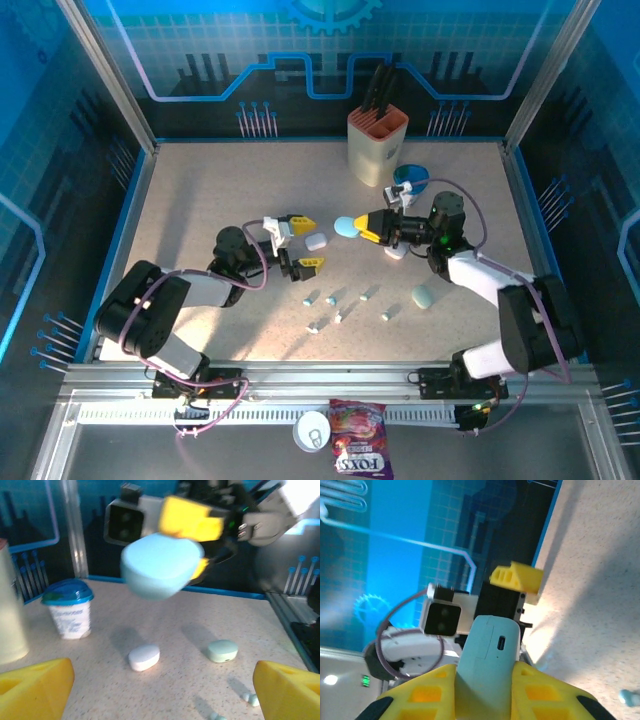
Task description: Insert wireless bluetooth earbuds into charging case
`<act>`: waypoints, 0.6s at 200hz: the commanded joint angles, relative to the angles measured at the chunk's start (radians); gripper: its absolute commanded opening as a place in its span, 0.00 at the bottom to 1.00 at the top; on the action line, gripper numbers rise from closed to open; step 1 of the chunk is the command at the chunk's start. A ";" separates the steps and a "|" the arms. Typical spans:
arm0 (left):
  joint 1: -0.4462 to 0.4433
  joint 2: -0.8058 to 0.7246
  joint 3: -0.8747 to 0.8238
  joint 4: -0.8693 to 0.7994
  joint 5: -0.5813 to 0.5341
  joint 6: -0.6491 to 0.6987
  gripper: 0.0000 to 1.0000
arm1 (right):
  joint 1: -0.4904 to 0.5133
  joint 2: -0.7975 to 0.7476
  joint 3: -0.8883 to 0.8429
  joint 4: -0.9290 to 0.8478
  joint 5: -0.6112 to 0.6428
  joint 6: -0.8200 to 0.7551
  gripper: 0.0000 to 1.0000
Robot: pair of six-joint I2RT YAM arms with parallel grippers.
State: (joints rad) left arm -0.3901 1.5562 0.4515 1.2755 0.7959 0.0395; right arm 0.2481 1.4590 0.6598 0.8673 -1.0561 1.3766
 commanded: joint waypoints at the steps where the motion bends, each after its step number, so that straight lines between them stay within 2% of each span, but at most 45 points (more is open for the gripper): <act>1: -0.006 0.034 0.016 0.126 0.078 0.049 0.92 | 0.030 0.114 -0.019 0.552 -0.005 0.377 0.16; 73: -0.004 0.079 0.107 0.126 0.130 0.022 0.91 | 0.136 0.181 -0.002 0.557 0.039 0.401 0.14; 105: -0.003 0.085 0.143 0.127 0.195 -0.040 0.79 | 0.140 0.192 -0.004 0.557 0.033 0.445 0.14; 120: -0.002 0.085 0.157 0.127 0.230 -0.069 0.77 | 0.140 0.190 -0.002 0.558 0.026 0.441 0.13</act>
State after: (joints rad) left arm -0.3920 1.6302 0.5674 1.3678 0.9325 0.0200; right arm 0.3790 1.6394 0.6518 1.3674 -1.0290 1.7924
